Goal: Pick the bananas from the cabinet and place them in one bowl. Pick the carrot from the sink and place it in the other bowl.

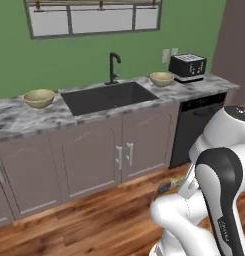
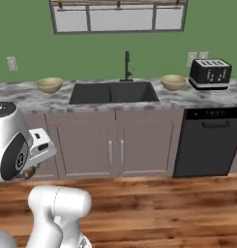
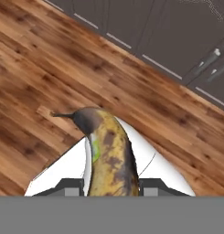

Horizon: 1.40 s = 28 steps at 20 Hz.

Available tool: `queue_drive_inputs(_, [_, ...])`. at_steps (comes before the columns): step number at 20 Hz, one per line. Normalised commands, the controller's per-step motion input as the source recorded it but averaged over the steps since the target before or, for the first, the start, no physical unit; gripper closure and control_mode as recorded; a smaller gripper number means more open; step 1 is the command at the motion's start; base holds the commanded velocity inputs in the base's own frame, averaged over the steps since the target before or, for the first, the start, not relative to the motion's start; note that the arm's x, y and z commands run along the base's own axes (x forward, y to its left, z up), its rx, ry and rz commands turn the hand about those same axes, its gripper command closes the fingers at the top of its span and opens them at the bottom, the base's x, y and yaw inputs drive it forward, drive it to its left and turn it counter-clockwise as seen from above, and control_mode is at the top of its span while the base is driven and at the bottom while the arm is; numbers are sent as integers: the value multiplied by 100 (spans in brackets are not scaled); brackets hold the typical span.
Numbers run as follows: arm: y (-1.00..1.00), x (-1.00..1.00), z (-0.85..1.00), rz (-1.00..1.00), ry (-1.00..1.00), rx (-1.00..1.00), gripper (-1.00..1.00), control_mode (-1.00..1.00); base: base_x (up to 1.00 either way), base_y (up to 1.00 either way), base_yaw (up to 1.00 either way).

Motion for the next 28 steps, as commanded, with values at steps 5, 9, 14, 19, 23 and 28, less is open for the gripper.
queue_drive_inputs(5, [0, 0, 0, 0, 0, 0, 100, 100, -5, -1, 36])
queue_drive_inputs(9, [0, 0, 0, 0, 0, 0, 100, 100, 52, 23, -6])
queue_drive_inputs(14, [0, 0, 0, 0, 0, 0, 100, 100, 100, 52, -5])
queue_drive_inputs(19, [0, 0, 0, 0, 0, 0, 100, 100, 95, 61, -2])
queue_drive_inputs(23, [0, 0, 0, 0, 0, 0, 100, 100, 76, 79, 0])
queue_drive_inputs(28, [0, 0, 0, 0, 0, 0, 100, 100, 92, 74, 0])
